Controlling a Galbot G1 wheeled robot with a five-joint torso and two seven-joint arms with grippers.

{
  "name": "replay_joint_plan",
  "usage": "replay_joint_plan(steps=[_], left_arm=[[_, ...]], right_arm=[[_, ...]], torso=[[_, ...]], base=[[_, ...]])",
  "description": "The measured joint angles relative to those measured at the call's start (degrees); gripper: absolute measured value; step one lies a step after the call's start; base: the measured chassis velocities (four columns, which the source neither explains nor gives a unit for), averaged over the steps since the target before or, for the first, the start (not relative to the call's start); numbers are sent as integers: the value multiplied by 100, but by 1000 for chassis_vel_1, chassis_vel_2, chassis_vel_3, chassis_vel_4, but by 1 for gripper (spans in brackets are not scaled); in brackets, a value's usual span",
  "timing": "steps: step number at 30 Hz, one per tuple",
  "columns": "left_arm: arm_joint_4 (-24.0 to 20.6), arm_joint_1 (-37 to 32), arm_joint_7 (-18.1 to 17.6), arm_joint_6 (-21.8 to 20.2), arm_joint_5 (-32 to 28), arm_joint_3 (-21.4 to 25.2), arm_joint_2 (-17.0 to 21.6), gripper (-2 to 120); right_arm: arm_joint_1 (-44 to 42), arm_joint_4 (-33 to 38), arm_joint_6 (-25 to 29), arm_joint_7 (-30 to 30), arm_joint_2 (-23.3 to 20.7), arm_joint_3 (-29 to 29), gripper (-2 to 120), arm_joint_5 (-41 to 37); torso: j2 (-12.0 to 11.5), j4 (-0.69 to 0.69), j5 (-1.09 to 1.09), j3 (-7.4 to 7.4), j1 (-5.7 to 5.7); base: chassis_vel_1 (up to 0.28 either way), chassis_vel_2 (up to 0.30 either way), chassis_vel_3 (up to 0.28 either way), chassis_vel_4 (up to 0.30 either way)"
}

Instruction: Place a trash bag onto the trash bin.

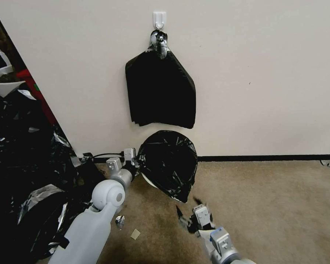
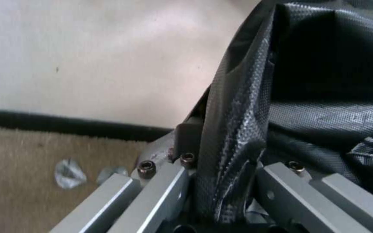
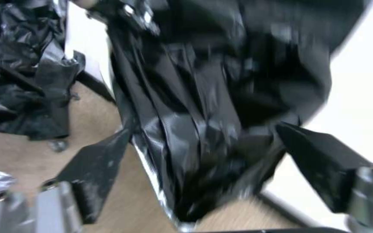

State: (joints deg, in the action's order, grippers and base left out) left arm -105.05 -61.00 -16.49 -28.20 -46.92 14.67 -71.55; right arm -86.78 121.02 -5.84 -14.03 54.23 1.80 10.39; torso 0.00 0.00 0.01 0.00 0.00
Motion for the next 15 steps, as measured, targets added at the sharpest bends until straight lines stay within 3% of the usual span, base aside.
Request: replay_joint_plan(steps=[9,15], left_arm=[[-189,68,-372,-255,-530,127,-20,2],[-267,57,-474,-359,-803,168,-82,2]], right_arm=[[-7,-176,254,188,26,-72,100,509],[84,-436,430,-343,213,-86,82,707]], torso=[[0,1,-2,0,0],[0,1,-1,0,0]], base=[[0,0,0,0],[0,0,0,0]])
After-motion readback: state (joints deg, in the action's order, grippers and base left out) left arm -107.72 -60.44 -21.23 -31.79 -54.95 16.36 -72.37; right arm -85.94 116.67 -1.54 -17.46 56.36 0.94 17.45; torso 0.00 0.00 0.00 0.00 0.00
